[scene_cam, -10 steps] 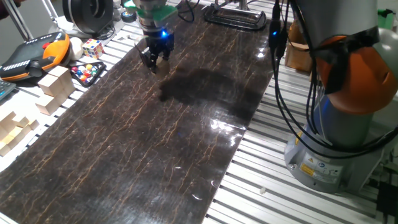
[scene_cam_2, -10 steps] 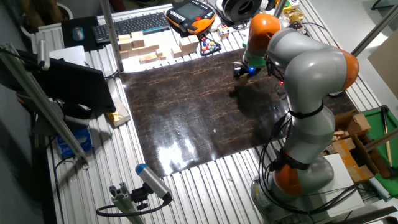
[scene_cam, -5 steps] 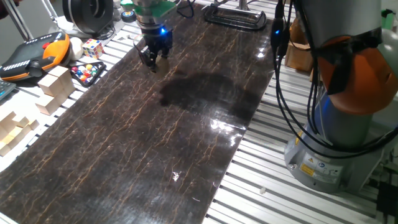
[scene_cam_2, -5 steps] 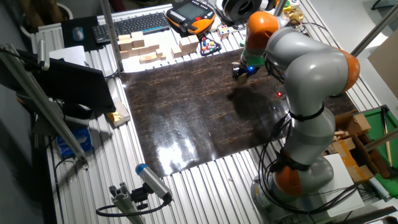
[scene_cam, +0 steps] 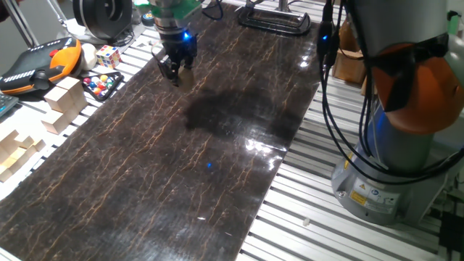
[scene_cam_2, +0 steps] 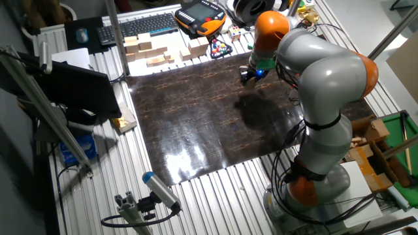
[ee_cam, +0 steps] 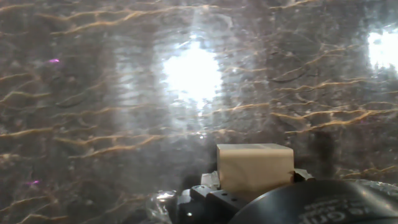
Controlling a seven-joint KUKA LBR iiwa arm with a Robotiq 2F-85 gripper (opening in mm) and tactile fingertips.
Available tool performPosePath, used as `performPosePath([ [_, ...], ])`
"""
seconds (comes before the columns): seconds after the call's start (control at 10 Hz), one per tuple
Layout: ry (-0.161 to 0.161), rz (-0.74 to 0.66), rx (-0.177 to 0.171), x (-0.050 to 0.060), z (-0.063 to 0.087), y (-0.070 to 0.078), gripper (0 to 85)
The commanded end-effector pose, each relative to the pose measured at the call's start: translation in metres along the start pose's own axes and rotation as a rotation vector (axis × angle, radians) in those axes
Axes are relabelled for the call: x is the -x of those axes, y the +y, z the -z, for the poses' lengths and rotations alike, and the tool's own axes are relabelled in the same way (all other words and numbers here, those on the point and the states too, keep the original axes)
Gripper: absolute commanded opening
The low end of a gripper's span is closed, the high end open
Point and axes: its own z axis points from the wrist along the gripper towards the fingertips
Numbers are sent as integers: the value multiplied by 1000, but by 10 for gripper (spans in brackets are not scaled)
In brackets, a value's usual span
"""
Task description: Pick up one small block
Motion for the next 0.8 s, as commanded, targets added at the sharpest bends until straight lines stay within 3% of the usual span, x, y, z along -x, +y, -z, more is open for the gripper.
performPosePath([
  [0.0, 0, 0, 1, -1, 1, 1, 7],
  [0.2, -7, 23, -8, -1, 0, 1, 7],
  [0.4, -51, 52, -5, -1, 0, 1, 7],
  [0.5, -53, 72, 4, -1, 0, 1, 7],
  [0.7, -10, 130, 16, -1, 0, 1, 7],
])
